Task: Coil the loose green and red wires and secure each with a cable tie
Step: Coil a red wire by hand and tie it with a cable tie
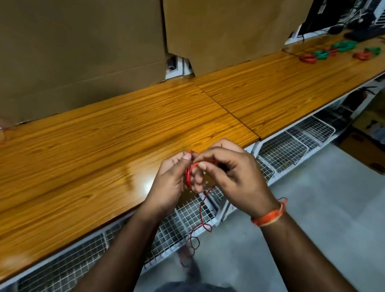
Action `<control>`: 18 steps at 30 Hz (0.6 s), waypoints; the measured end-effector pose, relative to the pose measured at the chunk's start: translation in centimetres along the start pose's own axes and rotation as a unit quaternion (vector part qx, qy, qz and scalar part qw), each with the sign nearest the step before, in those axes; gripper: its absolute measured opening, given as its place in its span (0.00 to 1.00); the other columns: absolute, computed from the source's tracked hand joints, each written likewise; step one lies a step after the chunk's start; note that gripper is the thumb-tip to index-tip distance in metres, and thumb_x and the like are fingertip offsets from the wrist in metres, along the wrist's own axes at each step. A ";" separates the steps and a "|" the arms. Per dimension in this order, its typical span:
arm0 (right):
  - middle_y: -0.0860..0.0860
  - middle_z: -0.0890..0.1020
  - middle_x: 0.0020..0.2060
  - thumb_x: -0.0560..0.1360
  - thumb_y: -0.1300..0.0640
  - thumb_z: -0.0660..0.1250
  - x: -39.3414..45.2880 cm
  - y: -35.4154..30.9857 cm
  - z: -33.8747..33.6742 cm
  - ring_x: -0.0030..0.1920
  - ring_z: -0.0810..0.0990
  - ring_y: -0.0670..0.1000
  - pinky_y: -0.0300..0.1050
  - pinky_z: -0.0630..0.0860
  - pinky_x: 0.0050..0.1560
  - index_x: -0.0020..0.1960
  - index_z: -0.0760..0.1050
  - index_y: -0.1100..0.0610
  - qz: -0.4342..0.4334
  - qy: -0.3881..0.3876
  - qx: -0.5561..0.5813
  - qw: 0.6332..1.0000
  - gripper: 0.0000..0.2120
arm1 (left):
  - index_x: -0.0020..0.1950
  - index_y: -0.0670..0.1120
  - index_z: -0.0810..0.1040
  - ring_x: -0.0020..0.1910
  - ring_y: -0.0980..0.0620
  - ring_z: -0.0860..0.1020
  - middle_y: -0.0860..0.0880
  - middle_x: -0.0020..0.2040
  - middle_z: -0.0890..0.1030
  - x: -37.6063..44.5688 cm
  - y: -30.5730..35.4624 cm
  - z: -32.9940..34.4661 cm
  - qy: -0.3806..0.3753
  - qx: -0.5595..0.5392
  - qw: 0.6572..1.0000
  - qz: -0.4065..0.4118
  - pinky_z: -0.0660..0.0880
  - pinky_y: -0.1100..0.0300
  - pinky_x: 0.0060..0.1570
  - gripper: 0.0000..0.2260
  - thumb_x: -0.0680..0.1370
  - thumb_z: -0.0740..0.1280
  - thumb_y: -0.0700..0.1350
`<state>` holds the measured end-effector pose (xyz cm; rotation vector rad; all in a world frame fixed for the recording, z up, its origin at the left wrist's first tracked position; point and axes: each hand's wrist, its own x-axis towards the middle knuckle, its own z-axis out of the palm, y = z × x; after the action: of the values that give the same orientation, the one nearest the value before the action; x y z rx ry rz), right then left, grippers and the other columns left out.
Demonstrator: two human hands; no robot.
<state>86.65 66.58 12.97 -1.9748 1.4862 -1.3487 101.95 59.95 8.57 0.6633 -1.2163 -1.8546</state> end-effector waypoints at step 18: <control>0.41 0.76 0.38 0.86 0.54 0.59 -3.5 8.7 -6.6 0.40 0.75 0.38 0.33 0.68 0.40 0.47 0.78 0.54 0.094 -0.092 0.072 0.989 0.12 | 0.42 0.44 0.76 0.21 0.60 0.62 0.56 0.25 0.64 0.7 -5.2 10.0 -0.020 -0.216 0.976 -0.034 0.64 0.66 0.23 0.13 0.82 0.56 0.45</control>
<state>76.25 67.87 8.29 -1.7681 1.4086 -1.1282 92.18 65.44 7.81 0.4300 -0.7799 -2.1072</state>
